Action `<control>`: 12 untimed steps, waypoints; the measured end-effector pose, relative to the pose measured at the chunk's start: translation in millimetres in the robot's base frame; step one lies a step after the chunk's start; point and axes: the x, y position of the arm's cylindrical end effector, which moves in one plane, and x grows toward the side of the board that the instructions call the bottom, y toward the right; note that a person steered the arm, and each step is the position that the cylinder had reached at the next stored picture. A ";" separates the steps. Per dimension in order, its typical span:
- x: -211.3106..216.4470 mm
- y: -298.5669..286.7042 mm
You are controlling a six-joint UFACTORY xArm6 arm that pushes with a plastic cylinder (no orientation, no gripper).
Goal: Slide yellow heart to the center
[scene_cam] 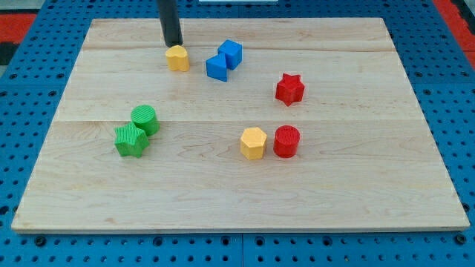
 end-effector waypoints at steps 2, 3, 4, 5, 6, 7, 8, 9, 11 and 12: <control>9.8 -1.4; 21.2 -1.4; 31.2 -1.4; 42.0 -1.4; 54.1 -1.4; 66.7 -1.5; 76.5 -1.5; 86.4 -1.5; 104.9 -0.5; 109.2 9.1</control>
